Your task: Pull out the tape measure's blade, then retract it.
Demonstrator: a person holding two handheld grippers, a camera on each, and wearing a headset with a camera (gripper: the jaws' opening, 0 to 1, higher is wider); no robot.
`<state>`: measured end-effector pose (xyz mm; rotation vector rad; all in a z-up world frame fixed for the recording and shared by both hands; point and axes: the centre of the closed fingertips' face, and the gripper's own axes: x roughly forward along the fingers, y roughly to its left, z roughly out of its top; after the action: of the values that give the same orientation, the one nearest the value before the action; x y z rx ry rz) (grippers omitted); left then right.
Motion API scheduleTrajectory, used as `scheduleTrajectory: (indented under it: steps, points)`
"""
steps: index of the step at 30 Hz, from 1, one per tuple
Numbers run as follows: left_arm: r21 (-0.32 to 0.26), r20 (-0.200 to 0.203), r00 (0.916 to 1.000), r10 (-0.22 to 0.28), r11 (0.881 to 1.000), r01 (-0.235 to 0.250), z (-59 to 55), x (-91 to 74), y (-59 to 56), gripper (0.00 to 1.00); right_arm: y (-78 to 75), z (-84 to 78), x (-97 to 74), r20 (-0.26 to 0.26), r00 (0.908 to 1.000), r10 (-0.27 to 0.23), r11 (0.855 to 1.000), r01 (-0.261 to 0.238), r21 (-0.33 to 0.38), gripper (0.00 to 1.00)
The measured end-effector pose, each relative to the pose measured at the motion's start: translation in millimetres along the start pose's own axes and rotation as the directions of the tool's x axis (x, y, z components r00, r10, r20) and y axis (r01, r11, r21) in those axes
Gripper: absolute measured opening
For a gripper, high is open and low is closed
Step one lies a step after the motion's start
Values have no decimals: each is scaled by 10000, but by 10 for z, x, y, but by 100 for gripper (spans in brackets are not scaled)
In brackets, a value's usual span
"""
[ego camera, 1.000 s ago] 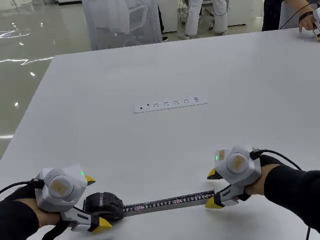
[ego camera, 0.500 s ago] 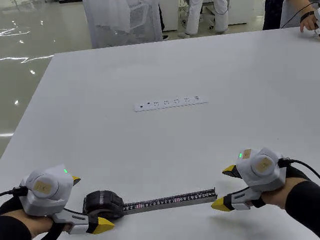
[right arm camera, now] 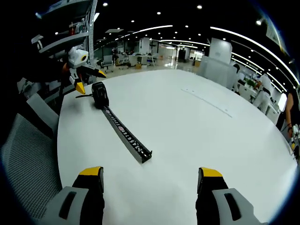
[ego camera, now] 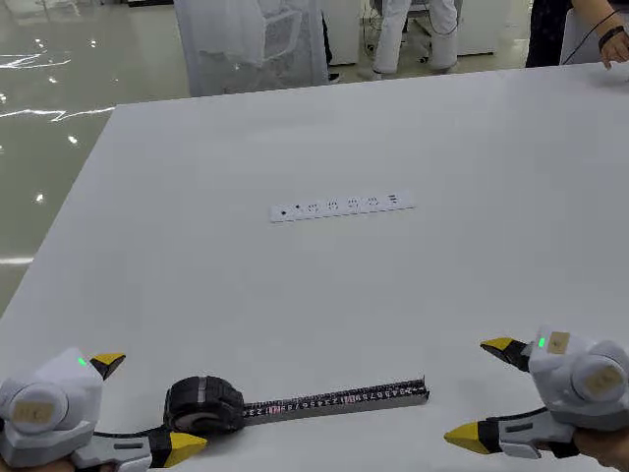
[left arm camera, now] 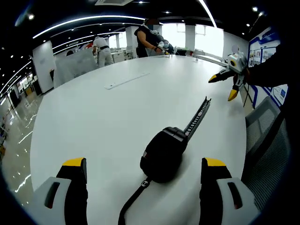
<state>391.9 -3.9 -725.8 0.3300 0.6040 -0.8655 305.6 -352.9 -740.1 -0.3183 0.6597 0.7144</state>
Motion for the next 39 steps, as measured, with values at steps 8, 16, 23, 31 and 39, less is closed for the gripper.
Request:
scheduleTrajectory:
  steps: [8, 16, 23, 31, 39]
  points:
    - [-658, 126, 9996, 255, 9975, -247, -128, -179, 40, 99, -52, -175, -211, -111, 9990, -427, 9981, 432, 445, 94]
    - [-950, 114, 9994, 321, 9950, -309, -273, -332, -34, 99, -16, -434, -425, -478, 9974, -542, 9954, 578, 762, 99]
    - [-1125, -1, 9992, 403, 9928, -400, -385, -428, -90, 99, -50, -544, -579, -583, 9960, -684, 9914, 744, 1075, 99]
    - [-1039, -99, 9992, 397, 9938, -405, -391, -470, -113, 99, -33, -518, -674, -532, 9950, -845, 9918, 891, 920, 99]
    - [-1199, 18, 9994, 355, 9922, -351, -386, -508, -99, 99, -28, -537, -809, -399, 9960, -801, 9905, 840, 1090, 99]
